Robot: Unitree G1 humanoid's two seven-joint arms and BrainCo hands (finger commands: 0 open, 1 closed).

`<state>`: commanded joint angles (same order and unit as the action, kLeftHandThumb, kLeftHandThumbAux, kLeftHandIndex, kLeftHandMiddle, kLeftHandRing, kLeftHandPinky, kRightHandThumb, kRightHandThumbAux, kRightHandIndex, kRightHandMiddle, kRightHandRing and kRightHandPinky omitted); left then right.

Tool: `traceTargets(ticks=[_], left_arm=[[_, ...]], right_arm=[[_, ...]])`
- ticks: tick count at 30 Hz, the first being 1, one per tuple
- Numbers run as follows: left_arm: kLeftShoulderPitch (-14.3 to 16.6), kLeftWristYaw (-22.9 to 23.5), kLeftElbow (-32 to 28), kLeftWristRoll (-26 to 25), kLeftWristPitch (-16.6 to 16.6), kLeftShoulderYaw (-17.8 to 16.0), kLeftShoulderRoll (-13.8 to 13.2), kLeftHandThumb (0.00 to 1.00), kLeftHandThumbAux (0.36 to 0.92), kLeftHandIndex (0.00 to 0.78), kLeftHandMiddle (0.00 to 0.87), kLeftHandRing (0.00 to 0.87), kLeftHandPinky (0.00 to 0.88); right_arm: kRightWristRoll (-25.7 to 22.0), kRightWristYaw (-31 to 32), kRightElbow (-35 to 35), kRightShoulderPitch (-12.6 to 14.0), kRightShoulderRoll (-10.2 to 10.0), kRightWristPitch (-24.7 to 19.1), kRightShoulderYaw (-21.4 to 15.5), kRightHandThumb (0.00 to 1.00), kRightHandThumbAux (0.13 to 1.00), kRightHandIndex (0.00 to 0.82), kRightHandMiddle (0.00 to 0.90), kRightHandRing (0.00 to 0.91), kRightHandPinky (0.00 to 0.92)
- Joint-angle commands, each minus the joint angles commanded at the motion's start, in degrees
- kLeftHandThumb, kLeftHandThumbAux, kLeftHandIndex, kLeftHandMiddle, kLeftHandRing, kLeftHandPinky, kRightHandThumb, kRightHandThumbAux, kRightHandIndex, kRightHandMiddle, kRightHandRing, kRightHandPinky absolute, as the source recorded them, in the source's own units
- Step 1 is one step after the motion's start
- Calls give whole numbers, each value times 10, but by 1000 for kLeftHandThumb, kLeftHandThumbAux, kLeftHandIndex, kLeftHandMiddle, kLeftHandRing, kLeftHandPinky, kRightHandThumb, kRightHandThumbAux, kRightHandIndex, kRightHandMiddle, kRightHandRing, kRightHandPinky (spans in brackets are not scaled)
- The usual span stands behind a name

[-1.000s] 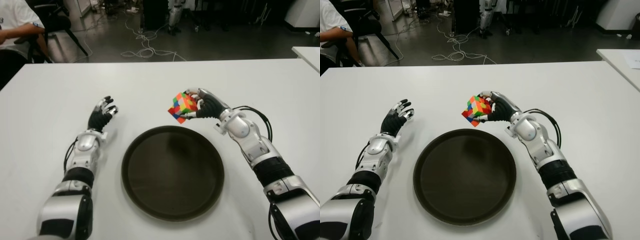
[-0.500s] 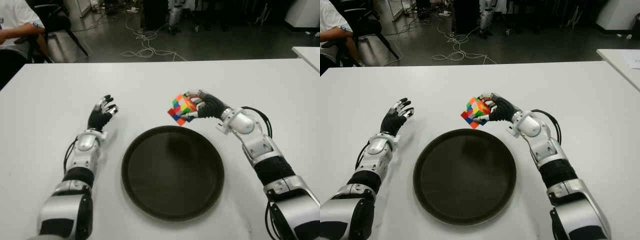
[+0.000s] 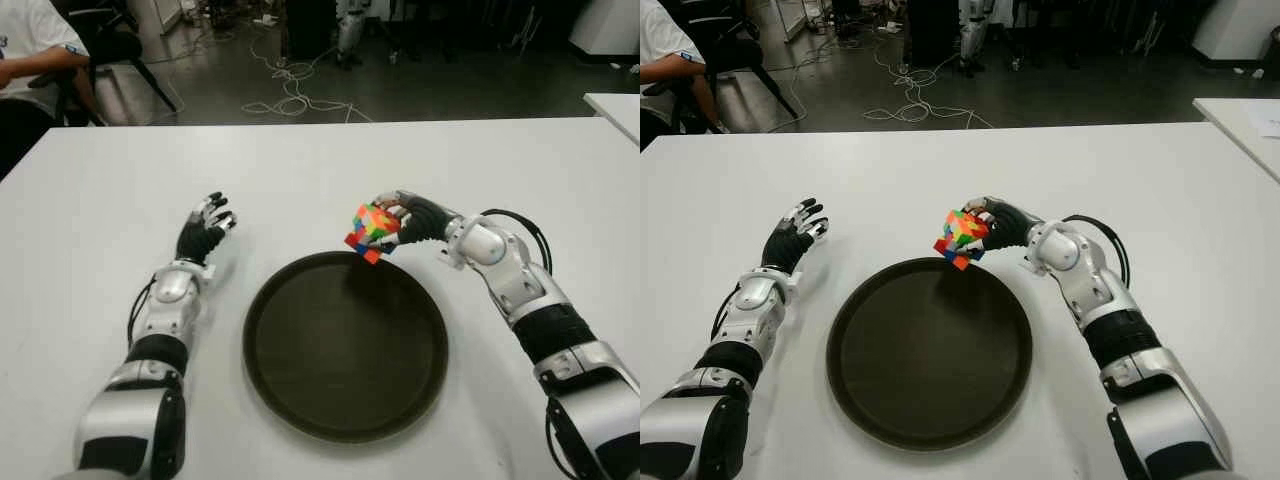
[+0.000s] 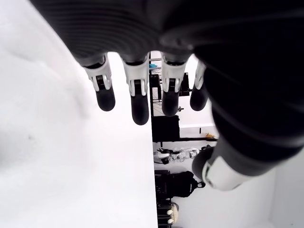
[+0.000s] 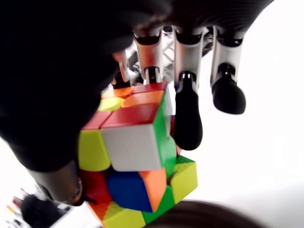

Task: Pick up the Rubik's Cube and put it in the plate

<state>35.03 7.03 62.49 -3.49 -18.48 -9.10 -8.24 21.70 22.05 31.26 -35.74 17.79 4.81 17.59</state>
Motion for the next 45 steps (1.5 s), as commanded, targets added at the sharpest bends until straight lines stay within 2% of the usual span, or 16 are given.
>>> traceTargets(ticks=[7, 12, 14, 19, 24, 30, 38, 45], left_arm=[[1, 1, 2, -3, 2, -2, 1, 218, 695, 58, 130, 117, 76], [3, -5, 3, -2, 3, -3, 3, 220, 701, 54, 125, 114, 76], [4, -7, 5, 0, 3, -2, 2, 219, 705, 53, 122, 112, 77], [6, -4, 11, 3, -2, 0, 0, 207, 718, 52, 118, 107, 70], [7, -5, 11, 6, -6, 1, 0, 188, 719, 58, 126, 110, 73], [8, -10, 11, 8, -8, 0, 1, 186, 714, 64, 123, 111, 78], [8, -14, 9, 5, -5, -2, 5, 201, 709, 63, 125, 115, 81], [6, -16, 0, 7, -2, 1, 5, 206, 709, 54, 118, 110, 74]], right_arm=[[10, 10, 3, -4, 8, 17, 9, 686, 732, 435, 758, 790, 783], [19, 25, 13, -14, 23, 42, 22, 684, 733, 434, 741, 778, 771], [19, 27, 19, -17, 26, 60, 25, 683, 734, 434, 734, 772, 768], [14, 39, 44, -26, 43, 145, 30, 682, 736, 433, 711, 747, 763], [7, 55, 51, -29, 52, 195, 28, 684, 736, 433, 719, 750, 770], [1, 79, 14, -19, 58, 208, 28, 683, 735, 434, 738, 762, 769], [21, 44, 18, -9, 60, 235, 30, 685, 735, 434, 746, 771, 764], [57, 15, -11, 2, 69, 228, 34, 693, 733, 431, 729, 746, 736]])
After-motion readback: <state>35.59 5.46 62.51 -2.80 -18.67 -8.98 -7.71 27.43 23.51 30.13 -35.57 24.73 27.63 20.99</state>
